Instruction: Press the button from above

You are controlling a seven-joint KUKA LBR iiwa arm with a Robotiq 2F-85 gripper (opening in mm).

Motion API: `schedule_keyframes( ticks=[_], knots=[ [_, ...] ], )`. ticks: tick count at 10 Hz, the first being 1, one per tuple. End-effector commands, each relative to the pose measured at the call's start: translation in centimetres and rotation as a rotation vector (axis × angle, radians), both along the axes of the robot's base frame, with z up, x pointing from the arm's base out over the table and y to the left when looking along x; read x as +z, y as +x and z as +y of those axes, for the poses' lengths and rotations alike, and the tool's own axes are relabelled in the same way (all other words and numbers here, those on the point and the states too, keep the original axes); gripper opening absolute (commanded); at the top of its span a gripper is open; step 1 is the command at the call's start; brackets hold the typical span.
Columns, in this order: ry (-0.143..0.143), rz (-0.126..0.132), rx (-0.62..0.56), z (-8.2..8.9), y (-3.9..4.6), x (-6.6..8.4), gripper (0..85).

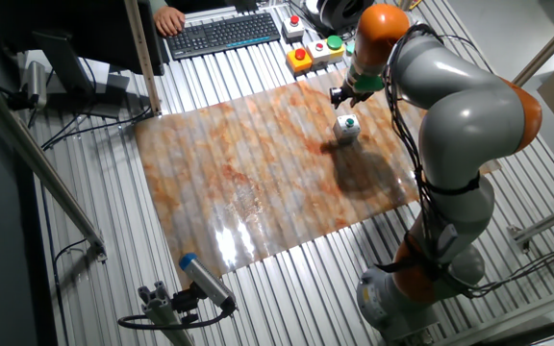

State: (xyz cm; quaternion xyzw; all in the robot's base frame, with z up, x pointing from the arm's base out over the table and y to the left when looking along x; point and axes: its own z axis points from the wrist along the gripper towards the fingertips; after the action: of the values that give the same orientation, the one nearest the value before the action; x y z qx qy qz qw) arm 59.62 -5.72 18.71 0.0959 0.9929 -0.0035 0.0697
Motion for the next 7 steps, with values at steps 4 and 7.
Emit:
schedule_keyframes(
  ticks=[4,7],
  knots=[
    [0.028,0.002,0.007,-0.6,-0.34,-0.7,51.0],
    [0.011,0.015,0.003,-0.1,-0.64,1.2,51.0]
  ],
)
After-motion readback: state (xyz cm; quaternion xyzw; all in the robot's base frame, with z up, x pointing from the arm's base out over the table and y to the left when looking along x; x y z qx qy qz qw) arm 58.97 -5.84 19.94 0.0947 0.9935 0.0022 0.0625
